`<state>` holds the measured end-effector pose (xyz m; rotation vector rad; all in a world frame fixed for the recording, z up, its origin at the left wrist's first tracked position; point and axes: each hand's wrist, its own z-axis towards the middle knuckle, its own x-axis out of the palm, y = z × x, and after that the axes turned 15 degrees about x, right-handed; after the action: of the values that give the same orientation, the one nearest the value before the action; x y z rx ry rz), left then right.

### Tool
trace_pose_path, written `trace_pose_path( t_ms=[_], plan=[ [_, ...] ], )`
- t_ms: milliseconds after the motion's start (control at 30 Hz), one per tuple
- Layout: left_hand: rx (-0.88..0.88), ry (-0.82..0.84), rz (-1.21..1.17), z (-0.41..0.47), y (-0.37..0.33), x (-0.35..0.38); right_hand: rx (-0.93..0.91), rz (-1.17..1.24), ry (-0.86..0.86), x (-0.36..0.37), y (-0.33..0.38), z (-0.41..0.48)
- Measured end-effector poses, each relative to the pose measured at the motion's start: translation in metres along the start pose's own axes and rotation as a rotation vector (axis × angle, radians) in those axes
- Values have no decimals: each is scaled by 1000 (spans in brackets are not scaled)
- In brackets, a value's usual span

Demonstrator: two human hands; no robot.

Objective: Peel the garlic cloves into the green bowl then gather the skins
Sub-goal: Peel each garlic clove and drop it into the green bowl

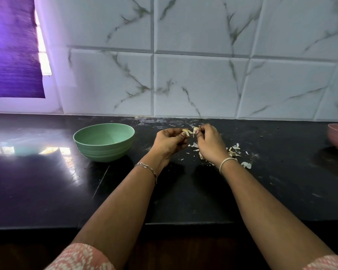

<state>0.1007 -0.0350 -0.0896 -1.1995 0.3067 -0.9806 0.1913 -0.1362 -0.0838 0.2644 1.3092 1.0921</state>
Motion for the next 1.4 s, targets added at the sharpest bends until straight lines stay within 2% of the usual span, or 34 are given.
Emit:
trace_pose_path(
  t_ms=[267, 400, 733, 933, 1233, 1400],
  plan=[
    [-88, 53, 33, -1, -4, 2, 26, 15, -169, -11, -5, 0],
    [-102, 72, 45, -2, -4, 3, 78, -98, -265, -21, -9, -2],
    [-64, -27, 64, -1, -1, -2, 88, -254, -209, -24, -20, -1],
    [-65, -20, 102, 0, 2, -2, 87, -326, -222, -23, -20, -1],
    [-66, -4, 101, 0, 2, -2, 70, -298, -190, -23, -20, -1],
    [-81, 31, 114, -1, -2, 2, 43, -255, -261, -24, -18, -2]
  ],
)
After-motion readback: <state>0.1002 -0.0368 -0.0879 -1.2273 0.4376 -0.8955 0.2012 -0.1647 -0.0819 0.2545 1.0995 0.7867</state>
